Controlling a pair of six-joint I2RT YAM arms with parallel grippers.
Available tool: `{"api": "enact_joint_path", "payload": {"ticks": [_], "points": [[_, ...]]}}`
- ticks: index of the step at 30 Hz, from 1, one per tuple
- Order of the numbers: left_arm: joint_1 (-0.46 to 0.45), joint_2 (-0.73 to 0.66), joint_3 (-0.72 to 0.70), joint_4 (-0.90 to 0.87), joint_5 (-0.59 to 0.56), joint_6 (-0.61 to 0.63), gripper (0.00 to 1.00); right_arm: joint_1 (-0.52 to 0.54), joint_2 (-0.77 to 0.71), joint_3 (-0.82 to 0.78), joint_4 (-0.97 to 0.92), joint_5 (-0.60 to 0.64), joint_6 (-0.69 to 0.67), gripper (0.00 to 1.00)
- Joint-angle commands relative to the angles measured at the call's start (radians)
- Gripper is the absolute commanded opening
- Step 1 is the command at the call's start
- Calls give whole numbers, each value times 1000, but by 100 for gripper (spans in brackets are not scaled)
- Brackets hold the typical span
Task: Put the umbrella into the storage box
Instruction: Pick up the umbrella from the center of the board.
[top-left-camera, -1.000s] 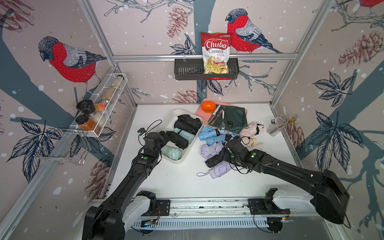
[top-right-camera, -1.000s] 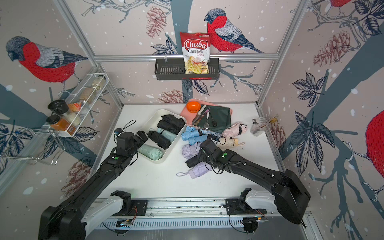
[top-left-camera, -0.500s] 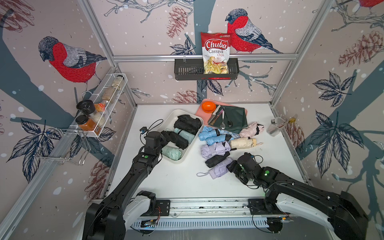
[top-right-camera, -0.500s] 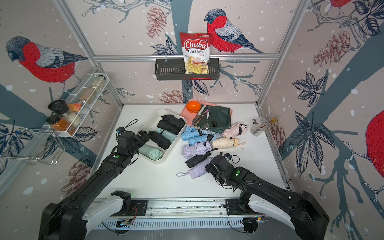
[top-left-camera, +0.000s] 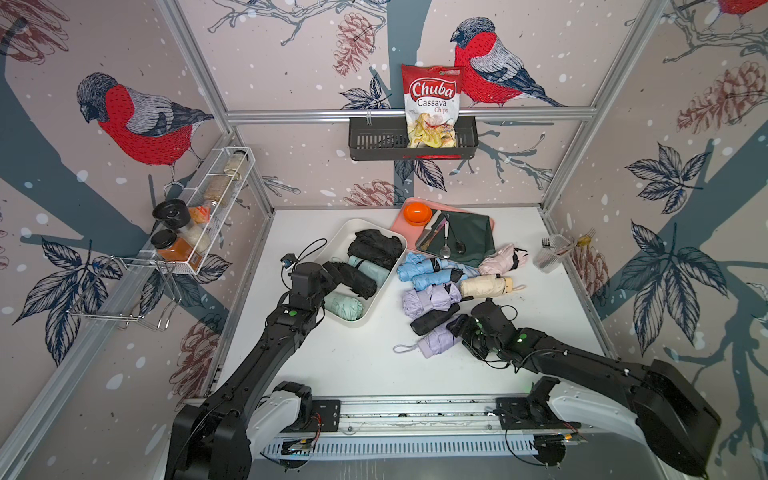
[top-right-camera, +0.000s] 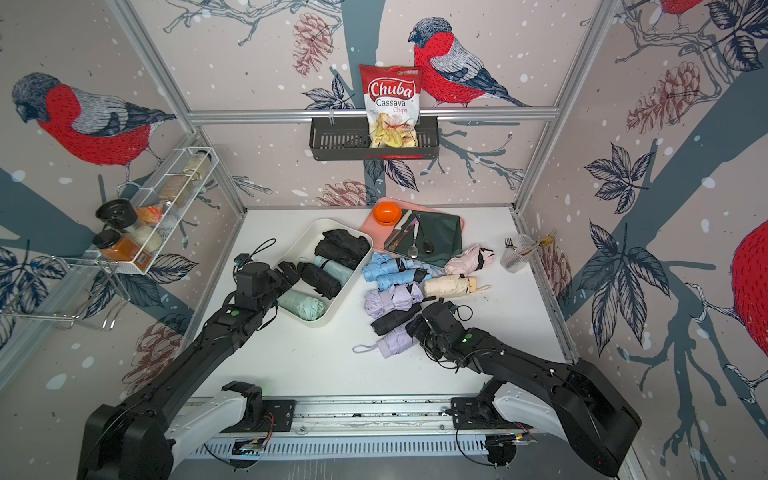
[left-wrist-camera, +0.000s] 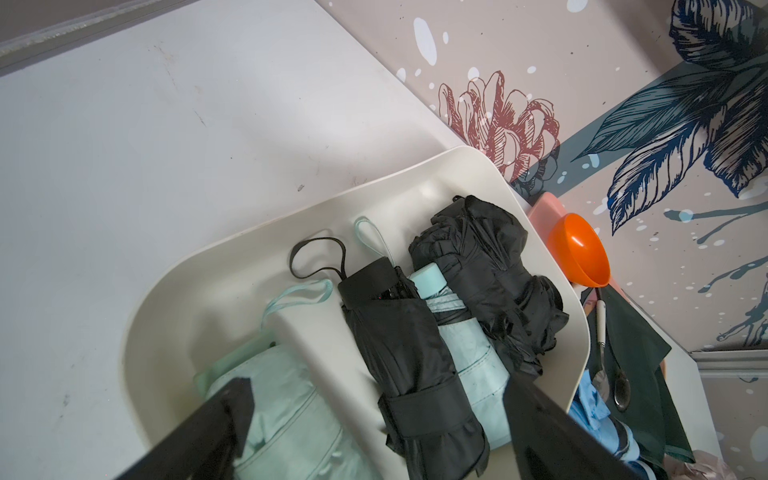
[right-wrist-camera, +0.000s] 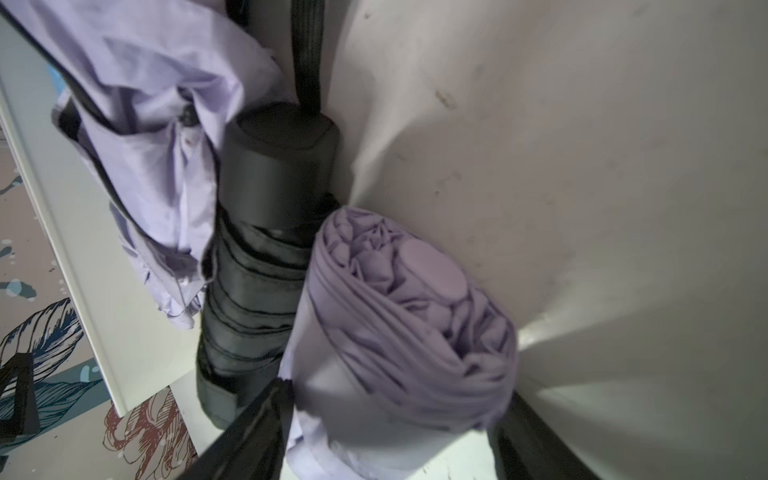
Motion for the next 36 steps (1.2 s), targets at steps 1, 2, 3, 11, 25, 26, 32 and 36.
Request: {"api": "enact_joint_path", "payload": {"ticks": [1,2,3,11,25,26,32,36], "points": [[-1,-1,5,42,-9,8,98,-7,11,-14,26,-8,-14,75],[-1,0,3,44,-9,5,98,-11,11,-23,38,-9,-11,74],[-1,1,4,44,-8,5,98,-15,9,-32,47,-7,-9,71],[-1,2,4,47,-5,-1,97,-31,12,-31,16,19,-34,43],[-1,22,2,48,-11,-13,98,-24,-44,138,-401,238,-183,0],[-1,23,2,48,-13,-13,98,-19,-47,156,-437,256,-197,0],[-1,30,-5,53,-12,-36,98,1,-62,319,-614,353,-347,0],[-1,22,-17,53,-15,-47,98,3,-57,463,-652,371,-502,0]]}}
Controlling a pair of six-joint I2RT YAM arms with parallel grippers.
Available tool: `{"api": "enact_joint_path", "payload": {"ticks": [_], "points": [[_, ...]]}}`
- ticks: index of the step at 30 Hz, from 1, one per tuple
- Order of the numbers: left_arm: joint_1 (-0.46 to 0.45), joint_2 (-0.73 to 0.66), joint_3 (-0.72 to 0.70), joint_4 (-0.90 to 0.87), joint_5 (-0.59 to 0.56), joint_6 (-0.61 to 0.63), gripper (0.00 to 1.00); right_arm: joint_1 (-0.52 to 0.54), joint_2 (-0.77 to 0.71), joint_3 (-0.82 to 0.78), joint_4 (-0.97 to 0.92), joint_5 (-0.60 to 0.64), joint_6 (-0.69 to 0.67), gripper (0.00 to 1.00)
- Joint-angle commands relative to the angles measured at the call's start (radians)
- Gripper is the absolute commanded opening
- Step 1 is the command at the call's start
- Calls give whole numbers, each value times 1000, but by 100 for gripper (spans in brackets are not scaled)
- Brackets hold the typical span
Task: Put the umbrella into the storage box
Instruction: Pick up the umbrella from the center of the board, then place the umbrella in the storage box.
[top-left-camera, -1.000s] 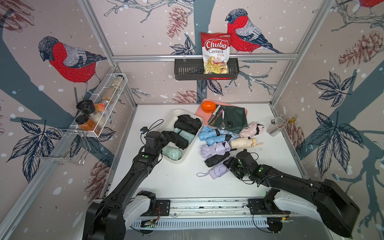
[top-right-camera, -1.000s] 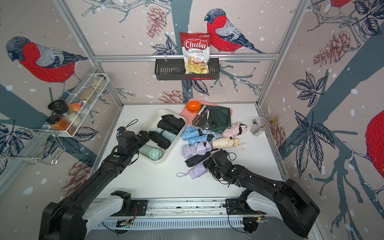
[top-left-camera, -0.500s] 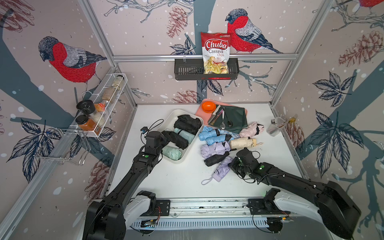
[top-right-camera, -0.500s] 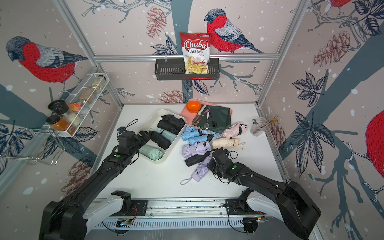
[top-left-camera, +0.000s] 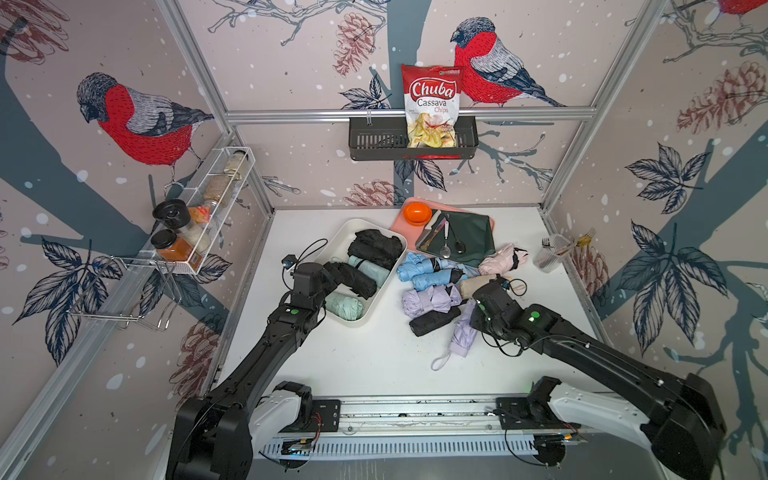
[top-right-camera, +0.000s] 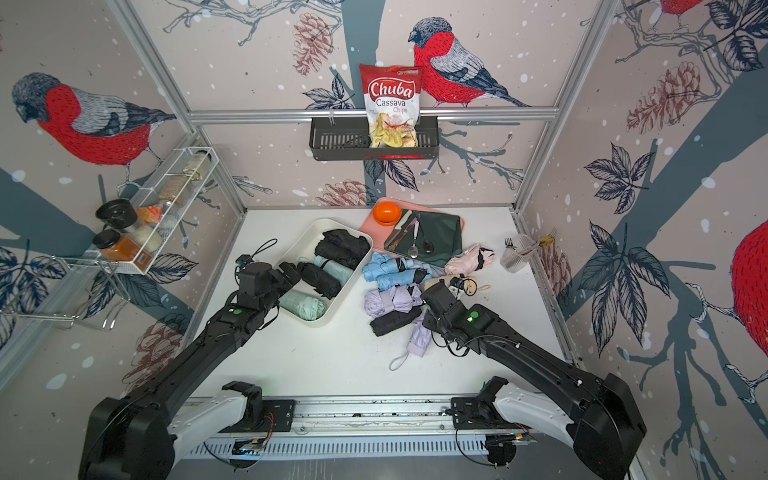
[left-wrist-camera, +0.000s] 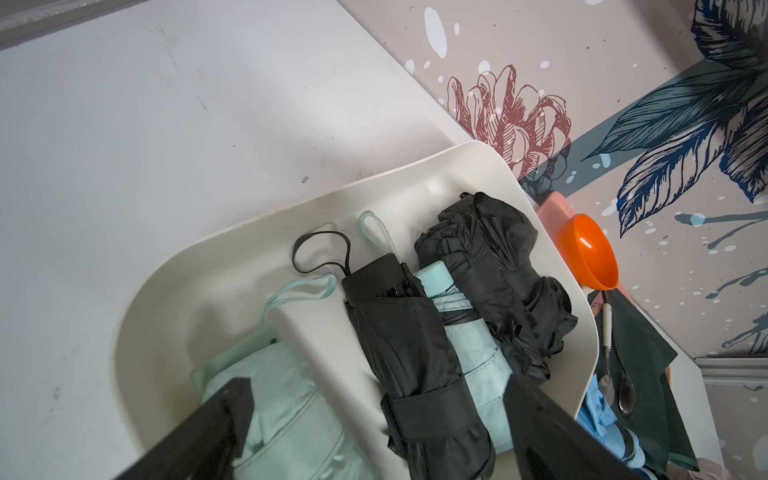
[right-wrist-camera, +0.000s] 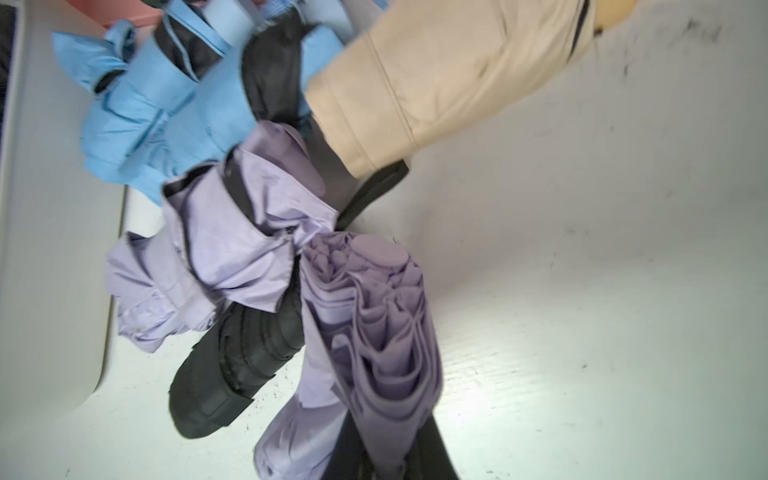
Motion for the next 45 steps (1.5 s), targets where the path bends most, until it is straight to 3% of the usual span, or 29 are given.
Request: {"api": "enact_joint_path", "payload": {"ticks": [1,15,22,29,37,45], "points": [[-1,-8,-9,35,-14,-16,98,2,8,106,-52,62,-185,0],[6,-78,-74,6,-129,-89,98,58,343,584,117,37,-749,0],[17,-92,-91,3,-157,-115,98,87,520,767,273,-67,-951,0],[79,-105,-123,27,-126,-136,98,155,706,958,311,-79,-1066,0],[159,-109,-152,61,-43,-147,98,228,943,1235,234,-76,-1097,0],[183,-116,-163,59,-37,-144,98,274,1146,1482,110,-67,-1080,0]]}}
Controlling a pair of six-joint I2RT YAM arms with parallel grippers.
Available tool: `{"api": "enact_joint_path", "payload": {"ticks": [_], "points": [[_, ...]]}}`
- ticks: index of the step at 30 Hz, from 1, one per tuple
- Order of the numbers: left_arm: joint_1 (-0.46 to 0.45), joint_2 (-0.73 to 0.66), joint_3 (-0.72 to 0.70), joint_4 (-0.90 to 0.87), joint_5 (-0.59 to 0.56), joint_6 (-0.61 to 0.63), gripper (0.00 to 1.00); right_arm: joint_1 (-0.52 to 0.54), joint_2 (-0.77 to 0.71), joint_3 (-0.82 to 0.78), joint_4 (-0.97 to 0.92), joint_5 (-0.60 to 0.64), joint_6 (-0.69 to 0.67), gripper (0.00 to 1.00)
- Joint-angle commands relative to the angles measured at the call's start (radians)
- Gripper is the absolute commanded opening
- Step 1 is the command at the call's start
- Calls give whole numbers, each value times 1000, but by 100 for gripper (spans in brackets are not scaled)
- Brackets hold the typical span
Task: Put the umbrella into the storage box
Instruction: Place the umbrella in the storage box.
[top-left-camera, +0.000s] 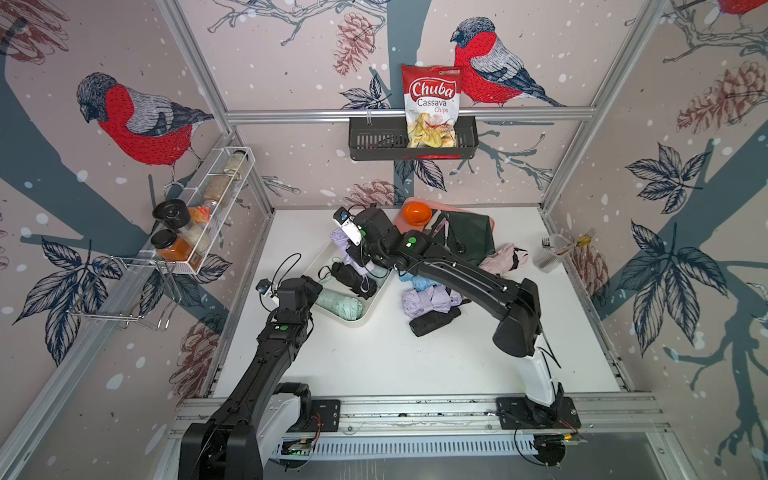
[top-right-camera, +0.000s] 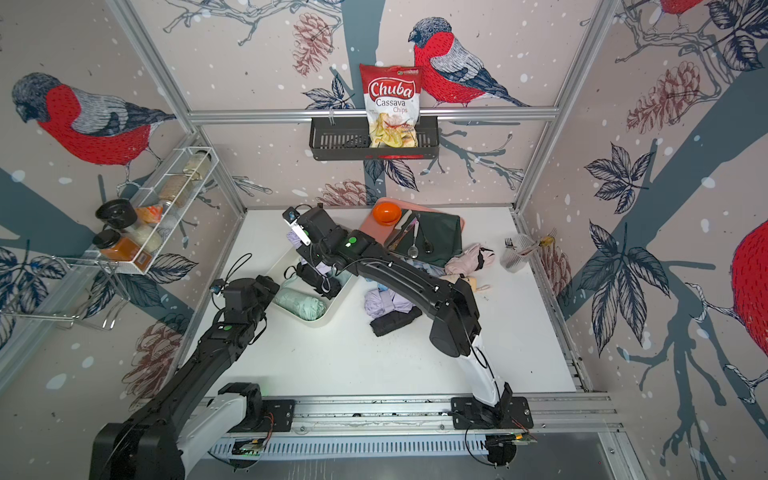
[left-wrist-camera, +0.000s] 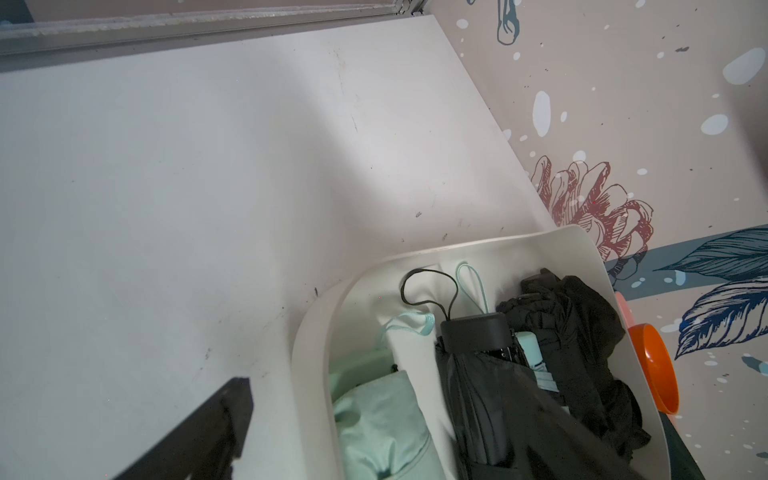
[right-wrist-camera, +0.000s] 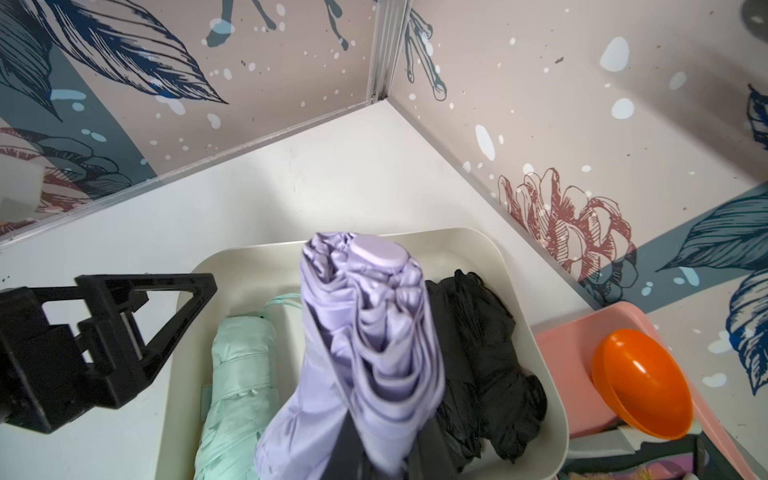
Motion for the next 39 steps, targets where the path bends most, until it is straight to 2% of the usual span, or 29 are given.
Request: {"api": "enact_joint_path", "payload": {"ticks": [1,13,39], "points": [[10,-8,-3,39,10,2,98,14,41,55,-32,9,-6,0],[14,6,-9,55,25,0,98,41,105,77,-100,8,26,0],[14,-4,-18,42,-6,-16,98,106,308,177,-166,273,26,0]]}}
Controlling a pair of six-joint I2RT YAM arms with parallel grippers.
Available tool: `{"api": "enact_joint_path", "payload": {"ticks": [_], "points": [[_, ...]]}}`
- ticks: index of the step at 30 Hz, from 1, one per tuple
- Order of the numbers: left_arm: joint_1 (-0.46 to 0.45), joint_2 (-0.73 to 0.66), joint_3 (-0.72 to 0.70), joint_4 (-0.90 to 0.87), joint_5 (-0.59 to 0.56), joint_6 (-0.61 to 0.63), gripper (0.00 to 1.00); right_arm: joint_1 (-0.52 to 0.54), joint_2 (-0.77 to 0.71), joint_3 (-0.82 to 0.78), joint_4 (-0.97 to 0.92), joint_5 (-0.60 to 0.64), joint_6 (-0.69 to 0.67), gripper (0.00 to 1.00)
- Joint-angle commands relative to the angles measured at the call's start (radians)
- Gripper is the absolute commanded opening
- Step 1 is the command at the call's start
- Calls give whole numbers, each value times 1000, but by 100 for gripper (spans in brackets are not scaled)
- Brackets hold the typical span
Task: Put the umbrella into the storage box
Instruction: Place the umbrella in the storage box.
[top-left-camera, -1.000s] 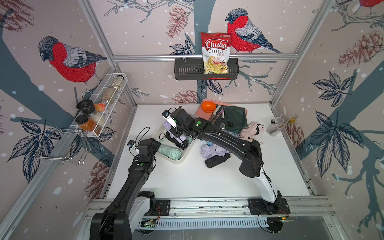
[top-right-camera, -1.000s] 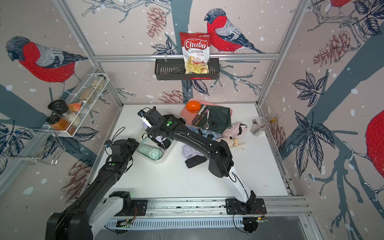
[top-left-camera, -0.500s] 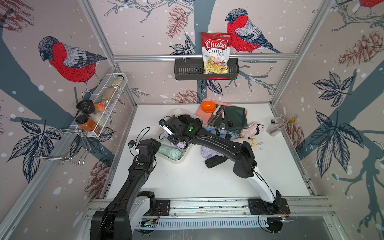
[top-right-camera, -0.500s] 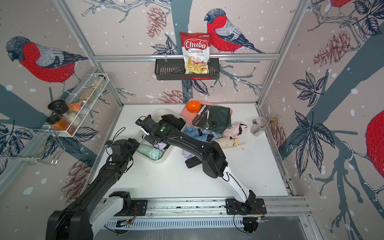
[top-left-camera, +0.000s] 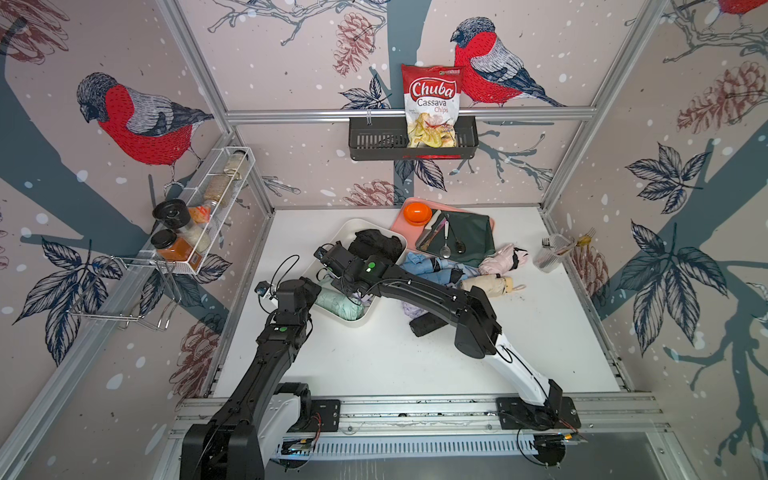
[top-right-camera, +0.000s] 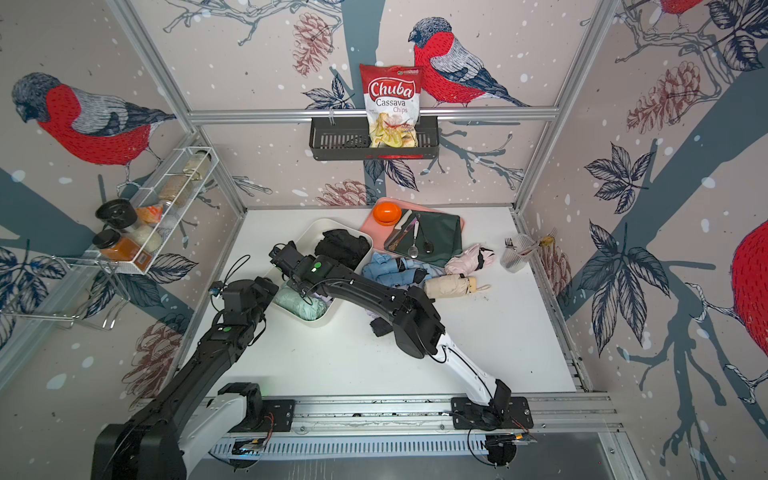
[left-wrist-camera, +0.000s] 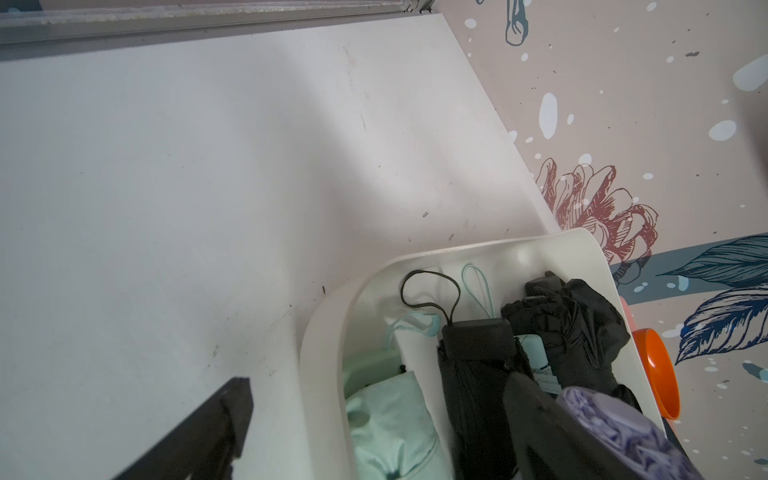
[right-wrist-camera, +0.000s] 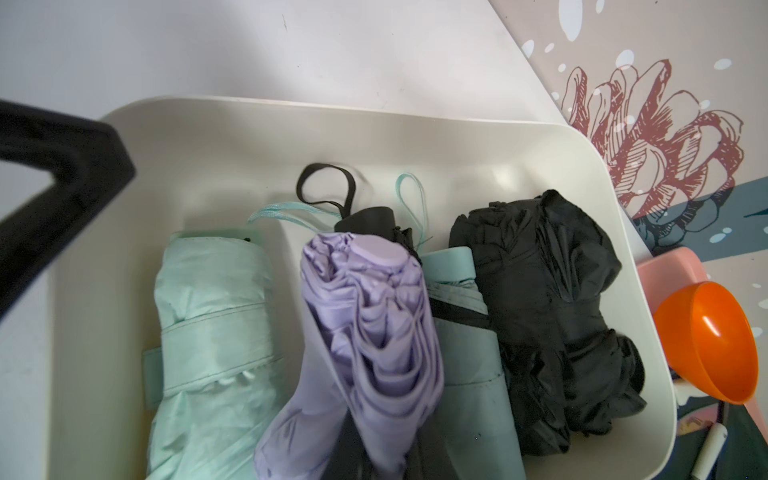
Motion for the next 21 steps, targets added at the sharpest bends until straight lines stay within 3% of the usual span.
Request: {"api": "enact_joint_path", "payload": {"ticks": [1,7,16,21], "points": [[2,-2,-3,34,-22,-8,98,2,23,11,4,83,11,0],[1,-6,-6,25,-36,-23,98,15,48,11,5,60,11,7],[2,-11,-5,16,-43,-34,98,32,36,2,25,-124,2,23],[1,-16,-3,19,-38,-37,98,18,56,-1,31,-182,23,37]]}}
